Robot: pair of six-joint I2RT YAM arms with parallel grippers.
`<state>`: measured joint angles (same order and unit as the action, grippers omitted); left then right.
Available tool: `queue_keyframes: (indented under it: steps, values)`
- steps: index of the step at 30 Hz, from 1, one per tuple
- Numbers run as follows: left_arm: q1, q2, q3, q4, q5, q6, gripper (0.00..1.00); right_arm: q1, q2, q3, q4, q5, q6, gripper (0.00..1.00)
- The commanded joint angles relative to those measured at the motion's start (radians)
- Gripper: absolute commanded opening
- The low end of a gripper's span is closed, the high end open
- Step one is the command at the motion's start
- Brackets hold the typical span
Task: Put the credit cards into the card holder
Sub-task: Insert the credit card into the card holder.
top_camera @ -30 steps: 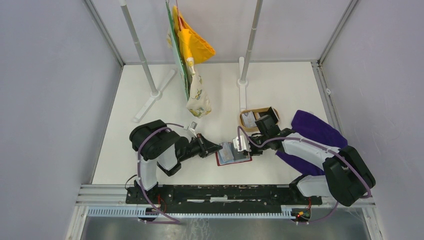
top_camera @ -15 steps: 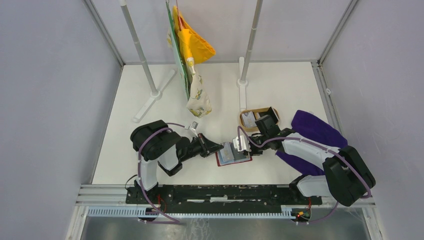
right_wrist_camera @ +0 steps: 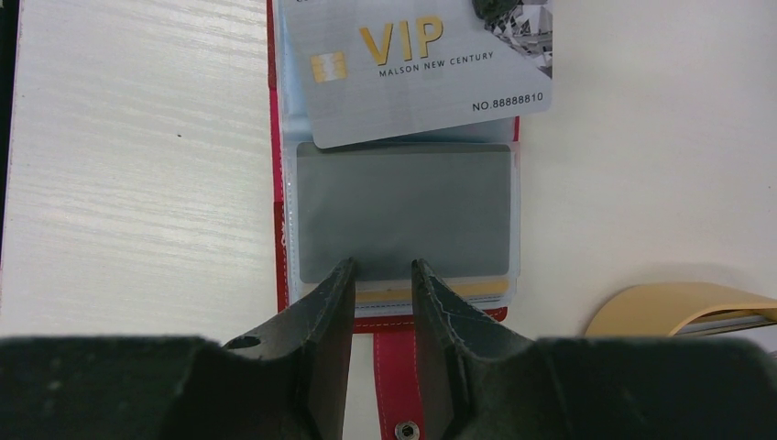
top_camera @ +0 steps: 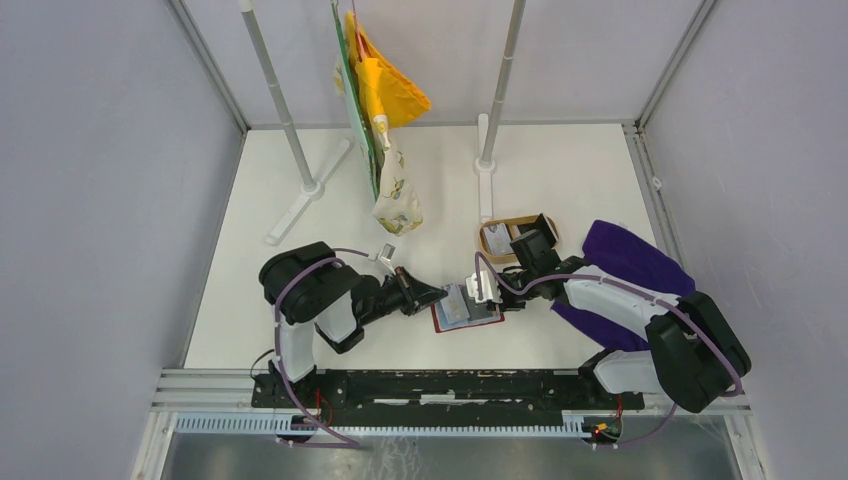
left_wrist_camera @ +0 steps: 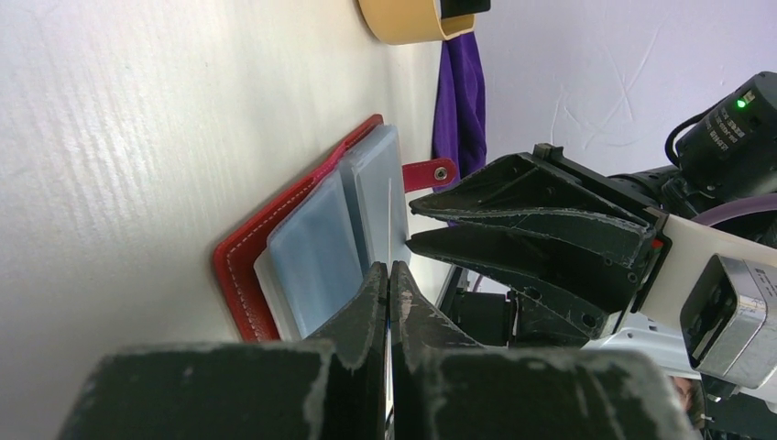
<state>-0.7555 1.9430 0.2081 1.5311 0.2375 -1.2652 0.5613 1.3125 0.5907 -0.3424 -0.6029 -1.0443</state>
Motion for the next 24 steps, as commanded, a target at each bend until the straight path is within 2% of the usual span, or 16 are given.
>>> queue_keyframes:
  steps: [1, 24]
  values:
    - [-0.018, -0.039, -0.006, 0.204, -0.036, -0.037, 0.02, 0.002, 0.017, 0.012, -0.040, 0.045, -0.005, 0.35]
    - [-0.067, 0.041, -0.003, 0.204, -0.168, 0.010, 0.02, 0.001, 0.021, 0.014, -0.044, 0.041, -0.006, 0.35]
